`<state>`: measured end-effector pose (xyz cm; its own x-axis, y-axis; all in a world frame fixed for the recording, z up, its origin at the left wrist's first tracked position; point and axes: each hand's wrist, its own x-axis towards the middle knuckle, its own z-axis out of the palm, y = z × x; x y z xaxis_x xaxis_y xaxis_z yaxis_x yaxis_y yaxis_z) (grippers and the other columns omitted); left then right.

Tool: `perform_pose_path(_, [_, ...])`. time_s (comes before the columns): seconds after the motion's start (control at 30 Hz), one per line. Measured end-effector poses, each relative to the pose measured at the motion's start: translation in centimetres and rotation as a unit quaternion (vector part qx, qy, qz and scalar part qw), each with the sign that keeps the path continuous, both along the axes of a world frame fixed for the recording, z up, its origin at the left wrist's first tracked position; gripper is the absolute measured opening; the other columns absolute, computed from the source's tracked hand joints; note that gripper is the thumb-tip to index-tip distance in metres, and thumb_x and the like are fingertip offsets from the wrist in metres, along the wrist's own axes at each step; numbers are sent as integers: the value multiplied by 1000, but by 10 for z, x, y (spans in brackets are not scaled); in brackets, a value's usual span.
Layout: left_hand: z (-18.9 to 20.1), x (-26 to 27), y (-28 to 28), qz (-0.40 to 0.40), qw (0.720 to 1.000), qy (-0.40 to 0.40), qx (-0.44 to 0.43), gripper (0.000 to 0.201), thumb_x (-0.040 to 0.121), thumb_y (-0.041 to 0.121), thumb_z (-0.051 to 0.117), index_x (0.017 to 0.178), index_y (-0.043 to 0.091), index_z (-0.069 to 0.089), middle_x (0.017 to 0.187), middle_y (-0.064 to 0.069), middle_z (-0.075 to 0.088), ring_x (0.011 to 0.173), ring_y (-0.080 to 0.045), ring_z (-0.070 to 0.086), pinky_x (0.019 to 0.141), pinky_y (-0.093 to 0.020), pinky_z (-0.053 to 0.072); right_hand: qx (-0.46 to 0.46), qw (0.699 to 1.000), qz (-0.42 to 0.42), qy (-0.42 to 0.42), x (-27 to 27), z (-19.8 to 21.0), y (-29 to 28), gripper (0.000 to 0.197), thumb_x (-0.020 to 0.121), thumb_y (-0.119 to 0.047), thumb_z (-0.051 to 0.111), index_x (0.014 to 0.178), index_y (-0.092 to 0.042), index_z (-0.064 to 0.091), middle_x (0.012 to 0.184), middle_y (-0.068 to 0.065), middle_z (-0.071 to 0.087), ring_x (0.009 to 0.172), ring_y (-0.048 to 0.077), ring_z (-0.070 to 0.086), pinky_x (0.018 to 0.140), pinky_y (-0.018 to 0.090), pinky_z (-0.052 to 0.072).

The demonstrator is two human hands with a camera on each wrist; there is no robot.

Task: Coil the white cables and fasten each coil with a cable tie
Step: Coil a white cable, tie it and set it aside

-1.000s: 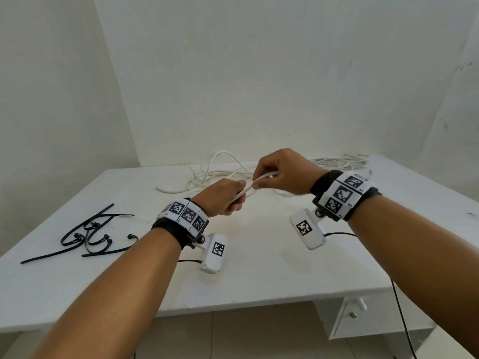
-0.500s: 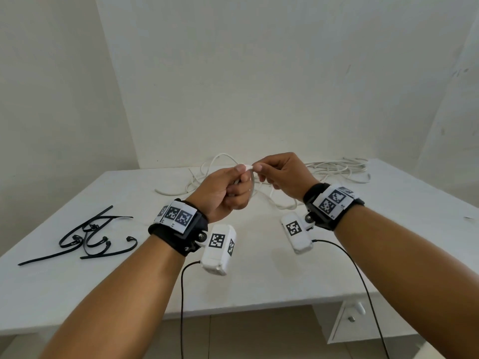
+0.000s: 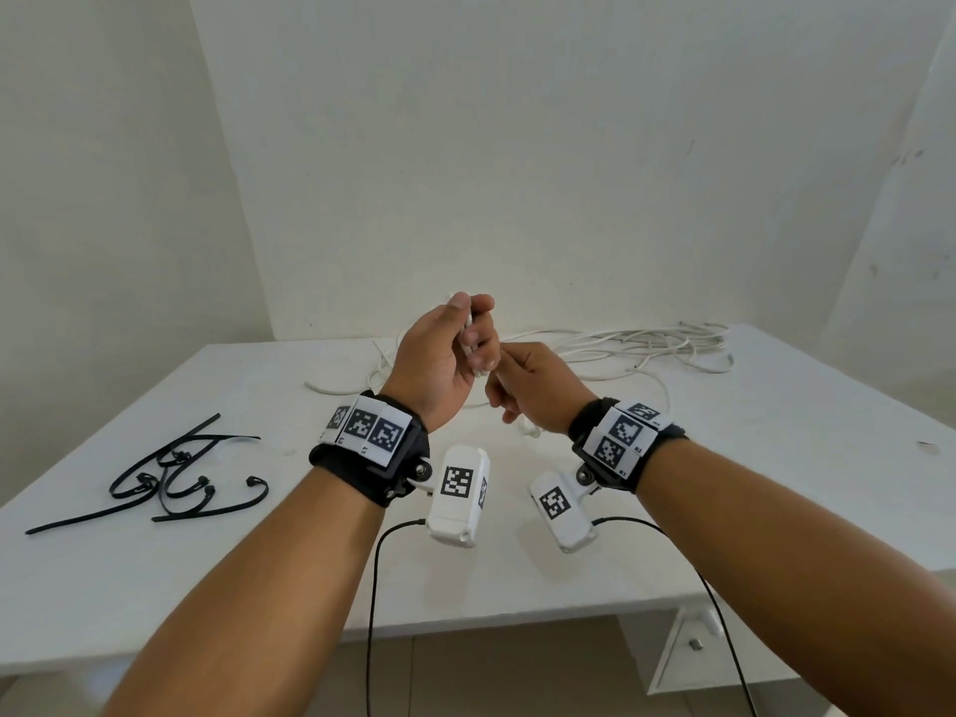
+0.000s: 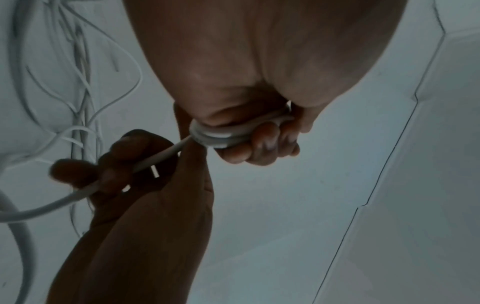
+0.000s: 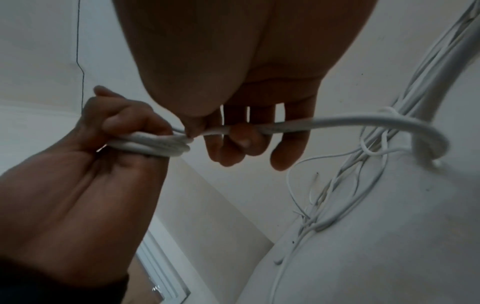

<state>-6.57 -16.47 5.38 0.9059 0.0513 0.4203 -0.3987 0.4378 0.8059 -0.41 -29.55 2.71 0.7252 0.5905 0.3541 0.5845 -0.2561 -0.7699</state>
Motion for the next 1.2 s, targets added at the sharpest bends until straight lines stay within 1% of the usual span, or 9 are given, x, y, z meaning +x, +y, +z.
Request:
perform_pose_path(0.07, [-1, 5, 1, 37, 999, -9, 10, 26, 102, 28, 40, 96, 7, 54, 58, 7, 41, 48, -11, 38, 54, -28, 26, -37, 999, -2, -10, -4, -4, 1, 43, 107, -34, 36, 81, -9, 61, 66, 1, 63, 55, 16, 57, 51, 19, 49])
perform_pose_path(0.13, [-4, 10, 2, 80, 996, -12, 34, 26, 95, 32, 44, 97, 8, 55, 57, 8, 41, 49, -9, 38, 54, -30, 21, -61, 998, 2, -31, -4, -9, 4, 48, 106, -40, 36, 85, -4, 60, 65, -1, 62, 54, 15, 58, 51, 21, 48])
perform_pose_path(0.27, [-9, 16, 4, 134, 991, -21, -1, 23, 104, 21, 39, 100, 7, 56, 57, 10, 42, 49, -8, 38, 54, -22, 30, -151, 984, 17, -93, -6, -15, 6, 37, 106, -36, 37, 79, -21, 55, 68, -6, 60, 58, 9, 54, 69, 34, 53])
perform_pose_path(0.43, [-12, 22, 7, 200, 979, -12, -45, 24, 106, 15, 35, 99, 6, 57, 59, 7, 43, 49, -7, 39, 55, -20, 33, -214, 972, 22, -97, -10, -17, 8, 26, 103, -27, 43, 121, -11, 53, 80, -8, 56, 70, 17, 58, 73, 35, 51])
perform_pose_path(0.57, [-14, 32, 12, 298, 953, -7, -49, 22, 105, 16, 35, 100, 9, 56, 65, 4, 41, 50, -9, 39, 56, -23, 35, -201, 974, 17, -102, -10, -20, 9, 23, 100, -23, 48, 115, -7, 53, 74, 1, 55, 63, 20, 50, 63, 34, 42])
perform_pose_path(0.83, [-23, 38, 16, 402, 915, 34, -27, 20, 102, 13, 32, 102, 8, 52, 69, 3, 43, 52, -9, 42, 55, -19, 40, -239, 965, 1, -112, -9, -15, 12, 27, 100, -24, 44, 116, -14, 63, 104, 2, 63, 89, 20, 60, 74, 27, 45])
perform_pose_path(0.93, [-34, 42, 16, 436, 886, 11, 159, 16, 102, 18, 40, 94, 8, 47, 79, -2, 54, 56, -12, 45, 53, -24, 40, -264, 952, 9, -155, -11, -11, 13, 25, 101, -26, 45, 104, -9, 63, 94, 5, 65, 83, 22, 59, 72, 31, 46])
perform_pose_path(1.07, [-49, 41, 23, 356, 784, 1, 508, 35, 103, 27, 43, 75, 7, 46, 62, -5, 50, 54, -19, 44, 55, -32, 34, -277, 939, 21, -201, -10, -8, 6, 27, 101, -25, 47, 90, -7, 64, 81, 8, 67, 72, 23, 58, 68, 37, 49])
perform_pose_path(1.2, [-49, 27, 29, 203, 789, 51, 578, 42, 103, 30, 36, 71, 8, 52, 51, -3, 63, 49, -18, 60, 61, -32, 48, -276, 934, 23, -227, -11, -3, -5, 20, 93, -20, 53, 93, -21, 73, 75, -1, 68, 64, 13, 53, 66, 33, 51])
